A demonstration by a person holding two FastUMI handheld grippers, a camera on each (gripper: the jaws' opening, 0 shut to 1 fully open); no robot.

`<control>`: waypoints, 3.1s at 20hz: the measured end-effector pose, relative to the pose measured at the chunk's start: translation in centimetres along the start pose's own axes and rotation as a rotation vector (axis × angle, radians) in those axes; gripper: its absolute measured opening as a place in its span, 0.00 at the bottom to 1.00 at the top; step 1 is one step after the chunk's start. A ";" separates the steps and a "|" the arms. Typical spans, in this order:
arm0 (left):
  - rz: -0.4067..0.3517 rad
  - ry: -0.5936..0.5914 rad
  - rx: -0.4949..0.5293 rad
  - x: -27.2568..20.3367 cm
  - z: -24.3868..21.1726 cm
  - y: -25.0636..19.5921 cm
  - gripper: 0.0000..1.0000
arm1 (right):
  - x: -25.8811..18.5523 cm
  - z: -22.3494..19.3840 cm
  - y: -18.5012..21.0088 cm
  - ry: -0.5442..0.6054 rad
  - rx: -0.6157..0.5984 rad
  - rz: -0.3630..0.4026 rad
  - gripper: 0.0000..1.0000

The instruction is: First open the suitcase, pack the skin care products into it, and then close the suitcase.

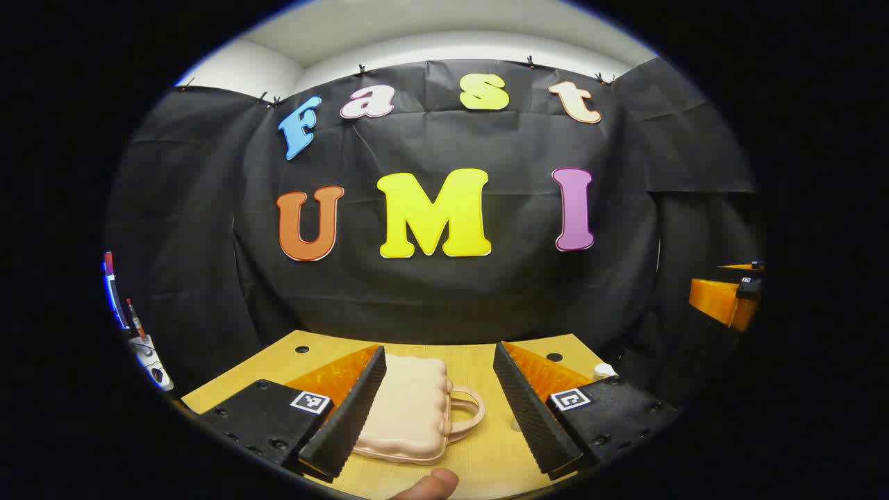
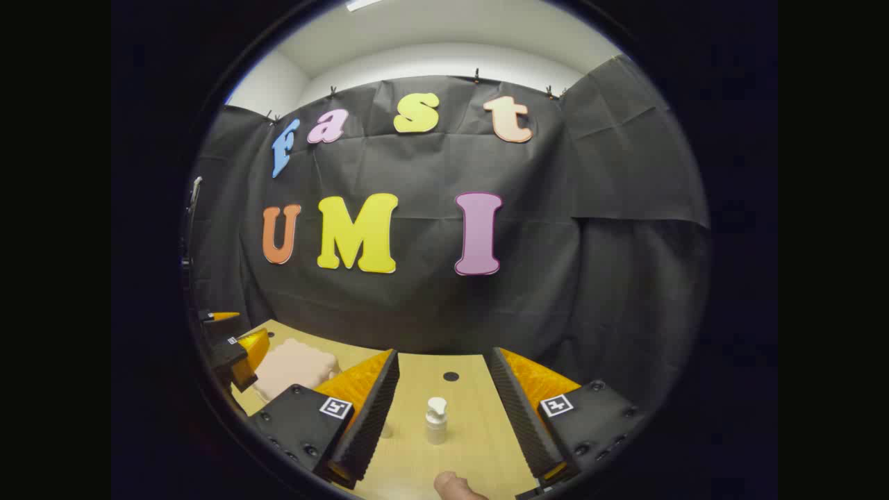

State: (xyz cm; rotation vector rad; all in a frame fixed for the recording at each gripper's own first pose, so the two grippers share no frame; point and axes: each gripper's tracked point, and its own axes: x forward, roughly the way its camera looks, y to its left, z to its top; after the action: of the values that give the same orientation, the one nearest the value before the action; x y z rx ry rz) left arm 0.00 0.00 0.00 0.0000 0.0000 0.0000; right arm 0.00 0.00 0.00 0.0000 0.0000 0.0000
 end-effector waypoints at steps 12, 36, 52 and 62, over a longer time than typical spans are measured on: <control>-0.034 0.000 0.003 -0.5 0.0 -0.8 0.99 | -0.1 0.1 0.4 0.013 -0.015 -0.004 0.79; -0.121 0.051 0.420 6.7 -10.3 -3.6 0.99 | 4.2 -2.5 -4.7 0.035 -0.062 -0.093 0.80; -0.089 0.272 1.108 12.2 -23.1 -2.4 0.80 | 4.1 -5.9 -11.8 0.105 -0.048 -0.264 0.80; -0.167 0.365 1.143 12.8 -24.0 -2.4 0.14 | 4.3 -6.2 -9.6 0.120 -0.081 -0.230 0.80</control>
State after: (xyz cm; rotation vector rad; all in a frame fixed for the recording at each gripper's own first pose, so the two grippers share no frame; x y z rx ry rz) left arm 12.78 -2.40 -23.95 1.1432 0.3650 -0.1672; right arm 4.26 -9.61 -6.18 -0.0806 0.1197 -0.2299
